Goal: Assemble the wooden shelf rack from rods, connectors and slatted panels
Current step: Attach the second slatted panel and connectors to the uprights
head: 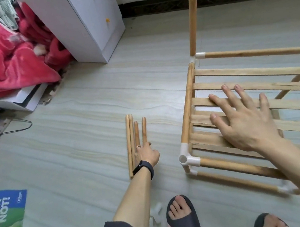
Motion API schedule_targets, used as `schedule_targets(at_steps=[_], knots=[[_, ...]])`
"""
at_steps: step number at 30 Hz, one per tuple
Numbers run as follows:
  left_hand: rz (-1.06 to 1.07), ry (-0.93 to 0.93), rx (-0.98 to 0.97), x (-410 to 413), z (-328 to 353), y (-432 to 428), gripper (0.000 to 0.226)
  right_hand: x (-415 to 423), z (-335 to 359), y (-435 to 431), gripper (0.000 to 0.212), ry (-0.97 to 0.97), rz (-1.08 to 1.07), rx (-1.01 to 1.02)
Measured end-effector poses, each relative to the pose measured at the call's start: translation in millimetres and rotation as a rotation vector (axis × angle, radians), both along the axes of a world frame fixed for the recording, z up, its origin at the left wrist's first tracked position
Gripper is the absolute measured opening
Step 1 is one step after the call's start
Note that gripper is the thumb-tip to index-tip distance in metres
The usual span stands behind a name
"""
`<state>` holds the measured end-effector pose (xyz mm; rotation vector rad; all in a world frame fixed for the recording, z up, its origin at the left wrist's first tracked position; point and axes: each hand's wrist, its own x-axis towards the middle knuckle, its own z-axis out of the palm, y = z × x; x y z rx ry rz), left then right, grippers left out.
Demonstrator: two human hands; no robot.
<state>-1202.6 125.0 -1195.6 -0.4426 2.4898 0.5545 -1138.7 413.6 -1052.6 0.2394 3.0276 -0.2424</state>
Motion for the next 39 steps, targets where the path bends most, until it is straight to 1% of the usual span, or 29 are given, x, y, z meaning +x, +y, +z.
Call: schedule_targets(at_steps=[2, 4, 6, 8, 10, 11, 13, 14, 16, 19, 22, 23, 25, 27, 29, 30, 32, 34, 35, 37, 38, 39], knots=[[-0.024, -0.038, -0.063, 6.0, -20.2, -2.1, 0.045, 0.3, -0.3, -0.6, 0.066, 0.012, -0.007, -0.009], [-0.044, -0.014, -0.13, 9.3, -32.5, -1.0, 0.041, 0.0, 0.2, -0.8, 0.066, 0.018, -0.013, -0.017], [-0.052, 0.028, -0.132, 11.0, -37.9, -1.0, 0.037, 0.3, 1.2, -0.9, 0.065, 0.025, -0.018, -0.023], [-0.054, 0.036, -0.086, 10.3, -34.6, -1.5, 0.031, 0.8, 2.4, -1.6, 0.065, 0.027, -0.021, -0.029], [0.028, 0.031, 0.057, 2.9, -20.7, 2.0, 0.028, 1.1, 3.8, -2.3, 0.065, 0.025, -0.023, -0.029], [0.108, 0.023, 0.18, -3.3, -10.0, 4.4, 0.028, 1.4, 4.4, -2.5, 0.065, 0.025, -0.022, -0.029], [0.285, -0.029, 0.493, -16.7, 23.0, 9.4, 0.031, 1.3, 6.1, -2.0, 0.066, 0.035, -0.027, -0.041], [0.326, -0.054, 0.617, -22.2, 44.3, 10.1, 0.034, 1.6, 7.1, -1.2, 0.068, 0.045, -0.032, -0.05], [0.288, -0.038, 0.749, -30.8, 91.3, 7.9, 0.037, 3.2, 8.9, -1.7, 0.071, 0.063, -0.03, -0.056], [0.264, 0.068, 0.924, -34.9, 162.3, 2.7, 0.037, 6.7, 14.5, -5.2, 0.074, 0.095, -0.048, -0.039], [0.255, 0.091, 1.16, -27.1, 227.8, -1.3, 0.041, 14.3, 30.2, -12.3, 0.065, 0.188, -0.027, 0.01], [0.221, 0.074, 1.215, -23.2, 246.2, -1.5, 0.042, 16.5, 36.3, -14.9, 0.064, 0.247, 0.017, 0.038], [0.096, 0.036, 1.235, -13.2, 277.5, 1.2, 0.042, 19.3, 50.9, -19.9, 0.076, 0.402, 0.115, 0.088], [-0.063, -0.012, 1.188, -3.4, 302.1, 8.7, 0.04, 21.6, 71.1, -22.4, 0.084, 0.586, 0.167, 0.067], [-0.218, -0.079, 1.122, 4.9, 323.8, 22.3, 0.038, 24.7, 92.8, -17.4, 0.084, 0.73, 0.196, 0.059], [-0.298, -0.113, 1.083, 8.4, 333.9, 31.8, 0.037, 28.3, 102.1, -11.6, 0.082, 0.785, 0.198, 0.089], [-0.461, -0.164, 0.997, 13.7, 353.5, 57.5, 0.036, 40.2, 119.7, 4.8, 0.07, 0.87, 0.196, 0.169], [-0.61, -0.202, 0.94, 20.0, 370.9, 91.2, 0.036, 55.0, 132.5, 26.4, 0.046, 0.936, 0.173, 0.217], [-0.668, -0.213, 0.933, 24.5, 378.4, 110.6, 0.034, 64.1, 137.6, 38.0, 0.035, 0.953, 0.155, 0.203], [-0.733, -0.236, 0.983, 38.4, 389.4, 151.5, 0.031, 86.7, 140.5, 62.6, 0.022, 0.941, 0.107, 0.082], [-0.742, -0.256, 1.028, 46.1, 391.7, 171.7, 0.035, 100.1, 140.5, 73.4, 0.015, 0.927, 0.046, -0.02], [-0.746, -0.279, 1.054, 53.9, 391.3, 191.5, 0.043, 114.3, 138.6, 84.5, 0.009, 0.919, -0.071, -0.141]])
